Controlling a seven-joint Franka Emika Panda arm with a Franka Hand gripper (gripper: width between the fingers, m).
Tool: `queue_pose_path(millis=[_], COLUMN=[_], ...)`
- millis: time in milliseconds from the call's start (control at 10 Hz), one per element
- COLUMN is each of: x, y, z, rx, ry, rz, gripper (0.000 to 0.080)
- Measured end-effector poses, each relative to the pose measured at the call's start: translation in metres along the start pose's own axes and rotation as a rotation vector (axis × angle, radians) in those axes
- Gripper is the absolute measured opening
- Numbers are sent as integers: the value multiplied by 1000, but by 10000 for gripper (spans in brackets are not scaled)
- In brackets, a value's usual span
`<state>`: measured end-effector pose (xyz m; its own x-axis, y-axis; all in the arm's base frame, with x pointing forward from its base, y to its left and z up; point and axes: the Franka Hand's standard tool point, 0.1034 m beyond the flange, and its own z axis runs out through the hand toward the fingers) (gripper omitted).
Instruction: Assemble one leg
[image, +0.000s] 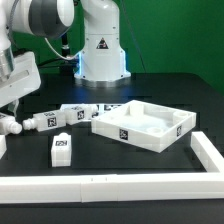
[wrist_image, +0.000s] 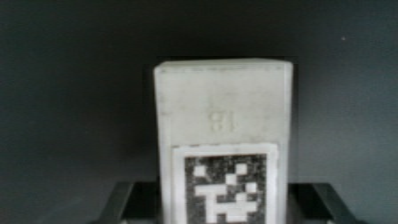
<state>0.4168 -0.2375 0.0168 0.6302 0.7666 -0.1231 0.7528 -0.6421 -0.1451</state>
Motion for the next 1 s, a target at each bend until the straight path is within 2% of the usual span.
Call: queue_pose_path(millis=[100, 200, 300, 400, 500, 600, 800, 900, 1000], x=[1, 1, 1, 1, 7, 23, 47, 59, 75], y=[0, -1, -1, -1, 0, -1, -14, -26, -44], z=[0, 1, 1, 1, -6, -27, -54, -62, -64], rx=[0, 0, 0, 0, -6, -30, -40, -47, -43], ry=[0, 0, 0, 0, -7, -9, -6, 1, 3], rz=[-1, -2, -2, -2, 30, 51, 70, 72, 51], gripper=[350, 488, 488, 598, 639, 639, 648, 649, 649])
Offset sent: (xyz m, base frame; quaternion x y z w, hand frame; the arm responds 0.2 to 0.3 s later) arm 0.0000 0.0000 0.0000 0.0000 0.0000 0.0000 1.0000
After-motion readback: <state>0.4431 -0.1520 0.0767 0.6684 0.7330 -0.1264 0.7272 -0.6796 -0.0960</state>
